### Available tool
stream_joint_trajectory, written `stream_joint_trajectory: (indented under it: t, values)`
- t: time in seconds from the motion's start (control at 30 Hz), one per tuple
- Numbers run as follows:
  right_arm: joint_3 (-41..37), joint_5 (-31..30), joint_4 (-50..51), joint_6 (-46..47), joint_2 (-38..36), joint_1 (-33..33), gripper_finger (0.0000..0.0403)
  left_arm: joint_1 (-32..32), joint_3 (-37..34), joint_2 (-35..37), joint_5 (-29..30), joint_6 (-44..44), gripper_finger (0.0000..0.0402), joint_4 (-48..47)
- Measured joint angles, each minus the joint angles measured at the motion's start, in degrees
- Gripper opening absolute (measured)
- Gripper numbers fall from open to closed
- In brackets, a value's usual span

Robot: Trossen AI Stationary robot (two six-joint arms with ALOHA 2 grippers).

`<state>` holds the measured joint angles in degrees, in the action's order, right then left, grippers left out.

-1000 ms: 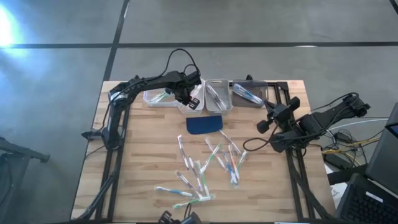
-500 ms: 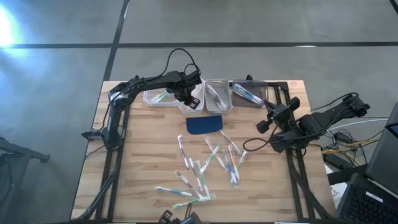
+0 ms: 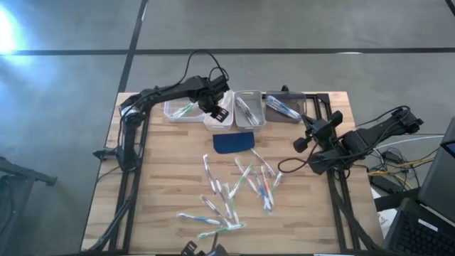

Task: Pick & Place Toothbrushes
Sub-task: Put the green toothbrush into the transparent bin

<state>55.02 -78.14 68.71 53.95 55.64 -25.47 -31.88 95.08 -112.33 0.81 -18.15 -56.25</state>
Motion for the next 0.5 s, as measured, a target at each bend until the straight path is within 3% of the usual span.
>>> stream_joint_trajectory:
  t: [0.3, 0.5]
  values:
    - [0.00, 0.01, 0.00, -0.15, 0.00, 0.00, 0.0008, 0.97, 8.21, 0.21, 0.00, 1.74, 0.0151, -10.79]
    - [0.00, 0.01, 0.00, -0.17, 0.00, 0.02, 0.0008, 3.31, 8.80, 1.95, 0.38, 1.92, 0.0151, -14.13]
